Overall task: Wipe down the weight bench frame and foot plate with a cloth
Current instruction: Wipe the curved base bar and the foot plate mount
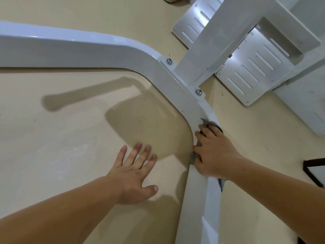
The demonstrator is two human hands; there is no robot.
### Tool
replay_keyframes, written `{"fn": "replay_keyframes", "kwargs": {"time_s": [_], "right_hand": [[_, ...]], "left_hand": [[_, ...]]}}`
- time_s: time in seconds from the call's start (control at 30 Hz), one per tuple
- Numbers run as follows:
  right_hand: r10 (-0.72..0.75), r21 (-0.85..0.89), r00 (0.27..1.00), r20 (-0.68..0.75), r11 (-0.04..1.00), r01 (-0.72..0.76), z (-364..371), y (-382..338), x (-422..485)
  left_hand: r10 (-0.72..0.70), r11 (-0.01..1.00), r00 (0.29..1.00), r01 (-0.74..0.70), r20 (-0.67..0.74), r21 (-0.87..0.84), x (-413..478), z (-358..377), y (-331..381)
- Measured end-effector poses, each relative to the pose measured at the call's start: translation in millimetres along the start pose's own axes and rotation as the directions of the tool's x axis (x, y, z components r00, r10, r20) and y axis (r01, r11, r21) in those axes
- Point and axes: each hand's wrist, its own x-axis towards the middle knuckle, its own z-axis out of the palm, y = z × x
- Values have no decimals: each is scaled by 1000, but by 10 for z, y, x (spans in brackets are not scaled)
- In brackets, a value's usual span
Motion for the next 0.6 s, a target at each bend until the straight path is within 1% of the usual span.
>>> {"fn": "replay_keyframes", "kwargs": {"time_s": [0.07, 0.1, 0.13, 0.2, 0.23, 0.27, 0.3, 0.33, 0.37, 0.4, 0.43, 0.5, 0.53, 0.6], "right_hand": [[-178, 47, 983, -48, 982, 180, 108, -188, -188], [-280, 88, 957, -75, 954, 286, 157, -319, -305], [-352, 139, 933, -71, 923, 359, 178, -414, -406], [-403, 162, 914, -55, 899, 406, 182, -384, -424], [-369, 137, 926, -82, 916, 377, 199, -307, -355], [-293, 102, 948, -127, 947, 306, 206, -211, -262], [-172, 89, 971, -166, 978, 188, 209, -113, -181], [-26, 125, 983, -183, 991, 50, 208, -26, -125], [90, 168, 980, -176, 984, -60, 213, 9, -97], [149, 214, 977, -154, 970, -114, 243, -23, -105], [166, 246, 972, -168, 962, -122, 290, -104, -137], [146, 298, 969, -199, 951, -82, 304, -289, -291], [112, 319, 974, -198, 947, -44, 273, -389, -426], [27, 340, 970, -241, 939, 58, 218, -656, -763]], "left_hand": [[1, 1000, 1000, -1, -3, -3, -5, 7, -1], [2, 1000, 1000, -2, -3, -10, -5, 11, -5], [3, 1000, 1000, -3, -2, -18, -4, 14, -4], [3, 1000, 1000, -4, -10, -24, -8, 23, -1], [1, 1000, 1000, -1, -17, -18, -8, 34, 0], [-3, 1000, 1000, 3, -23, -11, -5, 48, -1], [-7, 1000, 1000, 7, -26, -4, -2, 60, -4], [-9, 1000, 1000, 10, -26, 4, 1, 71, -2], [-10, 1000, 1000, 11, -24, 15, 1, 76, 0], [-12, 1000, 1000, 12, -22, 23, 1, 79, 5], [-16, 999, 1000, 16, -22, 29, 5, 74, 10], [-26, 999, 1000, 27, -16, 43, 21, 53, 16], [-29, 998, 1000, 29, -3, 55, 23, 39, 15], [-32, 997, 999, 30, 25, 78, 19, 19, 14]]}}
